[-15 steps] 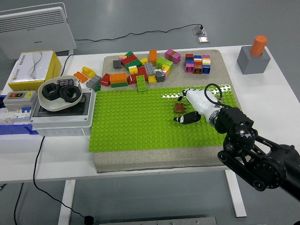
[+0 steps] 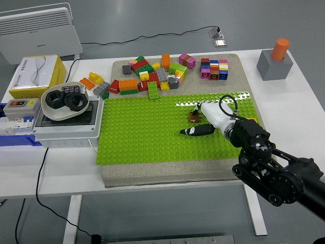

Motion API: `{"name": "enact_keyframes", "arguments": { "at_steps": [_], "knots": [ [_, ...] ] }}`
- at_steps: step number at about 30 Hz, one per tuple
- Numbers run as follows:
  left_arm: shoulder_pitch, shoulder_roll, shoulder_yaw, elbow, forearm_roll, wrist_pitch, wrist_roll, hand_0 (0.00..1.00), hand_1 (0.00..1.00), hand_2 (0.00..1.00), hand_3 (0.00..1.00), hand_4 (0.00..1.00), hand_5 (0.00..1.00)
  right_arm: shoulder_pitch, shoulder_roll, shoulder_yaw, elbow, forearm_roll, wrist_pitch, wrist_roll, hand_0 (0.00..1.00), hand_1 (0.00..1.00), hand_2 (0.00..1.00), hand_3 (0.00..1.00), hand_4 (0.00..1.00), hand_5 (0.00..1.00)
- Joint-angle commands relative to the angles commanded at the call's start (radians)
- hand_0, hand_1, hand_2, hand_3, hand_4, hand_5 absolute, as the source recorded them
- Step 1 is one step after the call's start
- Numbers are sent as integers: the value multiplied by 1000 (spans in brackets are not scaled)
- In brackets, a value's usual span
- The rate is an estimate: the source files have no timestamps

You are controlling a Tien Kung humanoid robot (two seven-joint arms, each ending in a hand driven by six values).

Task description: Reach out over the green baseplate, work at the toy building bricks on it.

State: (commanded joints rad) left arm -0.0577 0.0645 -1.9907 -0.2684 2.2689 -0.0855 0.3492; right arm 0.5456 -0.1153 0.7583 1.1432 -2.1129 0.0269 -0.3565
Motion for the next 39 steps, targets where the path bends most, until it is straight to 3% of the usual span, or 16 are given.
{"name": "enact_keyframes", "arguments": {
  "at_steps": [20,27,33,37,39],
  "knots": [
    [-1,1,-1,0,0,0,-1,771,701,626,489,507,494,3,5,-29,-32,3,-4,2,868,905,908,665,987,706],
    [1,1,-5,1,0,0,-2,771,702,625,489,507,495,3,-8,-14,7,18,-28,30,866,901,904,662,985,701],
    [4,0,-12,2,0,3,-2,771,701,624,489,507,495,9,-45,50,89,93,-90,105,861,889,889,661,975,691],
    [3,-1,-16,3,0,3,-3,771,701,624,489,507,495,-20,-70,112,145,186,-168,183,861,889,889,661,975,691],
    [1,-1,-17,4,0,3,-4,771,701,624,488,506,496,-64,-88,150,174,259,-220,234,828,832,856,663,961,669]
  ]
}}
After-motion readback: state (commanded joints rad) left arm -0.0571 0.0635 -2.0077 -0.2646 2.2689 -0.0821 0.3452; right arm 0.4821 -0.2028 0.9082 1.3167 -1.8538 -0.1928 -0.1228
